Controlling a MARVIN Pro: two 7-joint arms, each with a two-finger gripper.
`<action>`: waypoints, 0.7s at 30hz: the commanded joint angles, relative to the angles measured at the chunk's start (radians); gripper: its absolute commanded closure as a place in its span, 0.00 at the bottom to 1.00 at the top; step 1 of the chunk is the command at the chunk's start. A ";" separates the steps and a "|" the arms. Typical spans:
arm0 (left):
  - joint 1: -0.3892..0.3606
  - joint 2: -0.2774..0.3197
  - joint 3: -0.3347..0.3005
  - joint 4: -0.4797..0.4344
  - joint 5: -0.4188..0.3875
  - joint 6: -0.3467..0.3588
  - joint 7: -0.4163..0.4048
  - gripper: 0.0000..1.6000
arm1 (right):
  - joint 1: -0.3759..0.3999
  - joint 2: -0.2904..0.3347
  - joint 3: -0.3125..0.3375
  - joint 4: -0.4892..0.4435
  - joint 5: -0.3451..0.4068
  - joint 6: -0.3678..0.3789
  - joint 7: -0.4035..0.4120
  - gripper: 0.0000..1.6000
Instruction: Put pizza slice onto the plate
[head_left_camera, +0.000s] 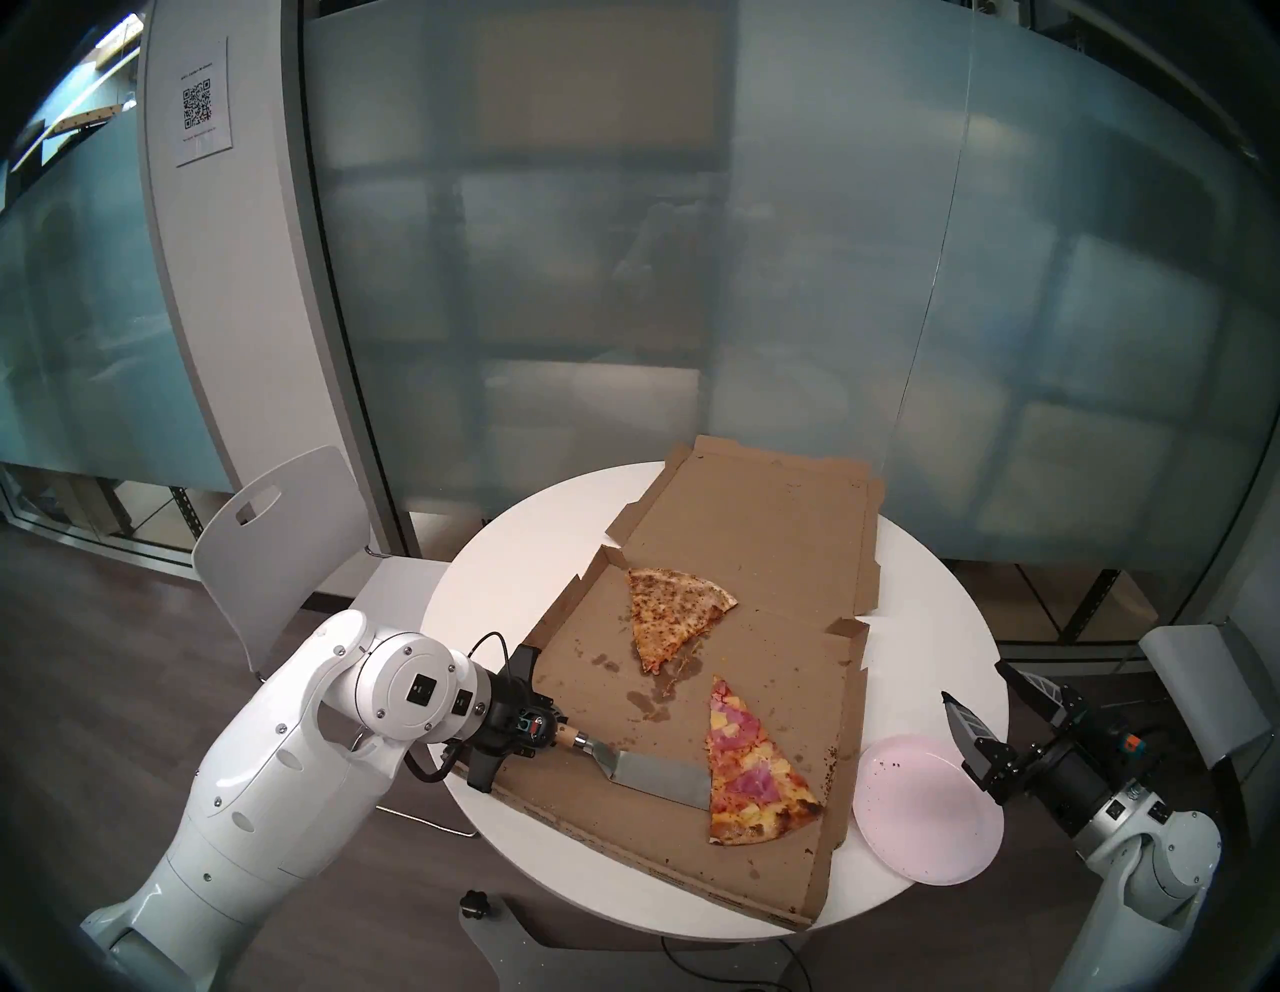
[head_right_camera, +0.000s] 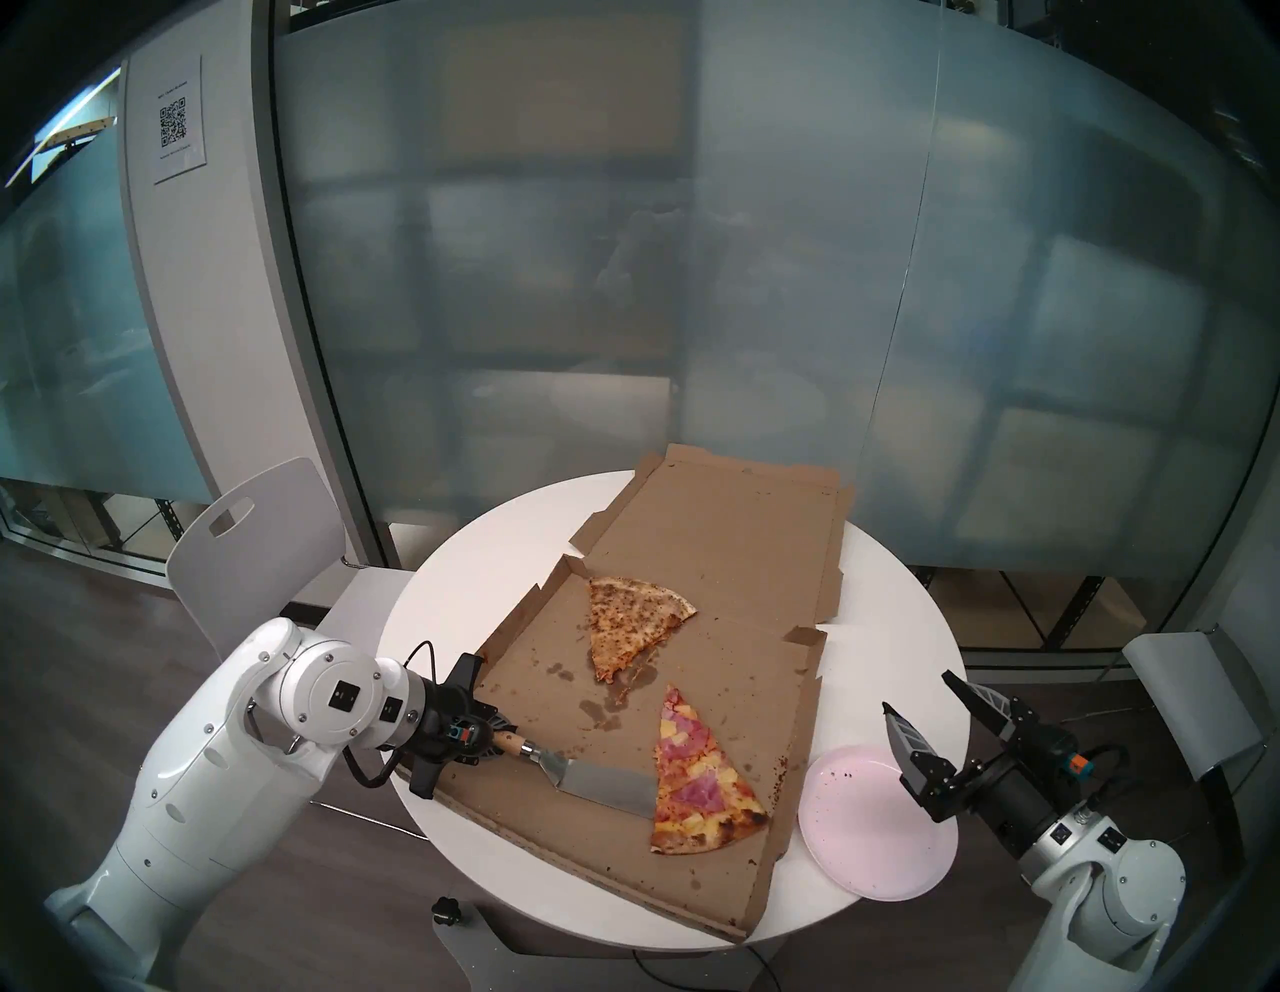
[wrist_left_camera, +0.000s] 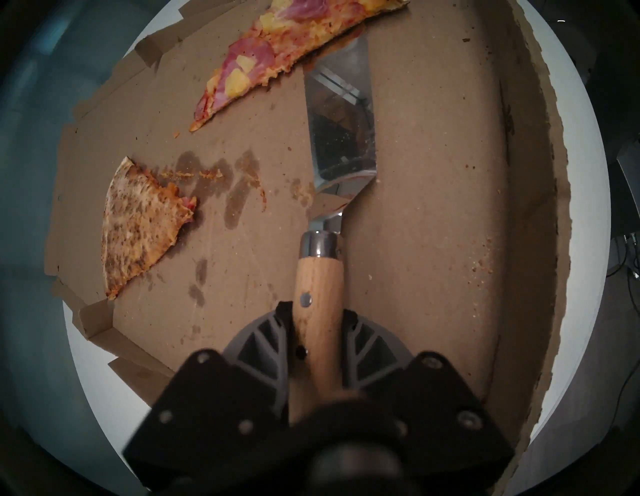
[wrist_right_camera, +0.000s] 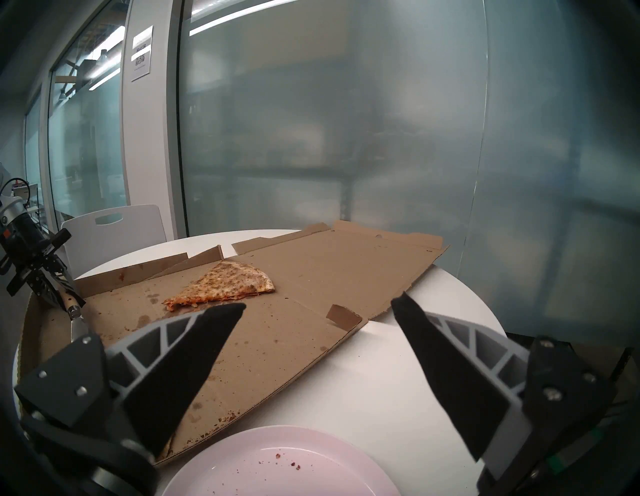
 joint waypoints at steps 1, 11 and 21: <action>-0.017 -0.018 0.005 -0.017 0.006 0.017 0.003 1.00 | 0.006 0.000 -0.001 -0.016 0.005 0.002 -0.001 0.00; -0.028 -0.039 0.045 -0.010 0.040 0.041 0.013 1.00 | 0.008 -0.002 0.000 -0.016 0.003 0.003 0.001 0.00; -0.039 -0.077 0.104 -0.013 0.082 0.066 0.033 1.00 | 0.010 -0.003 0.002 -0.016 0.002 0.003 0.004 0.00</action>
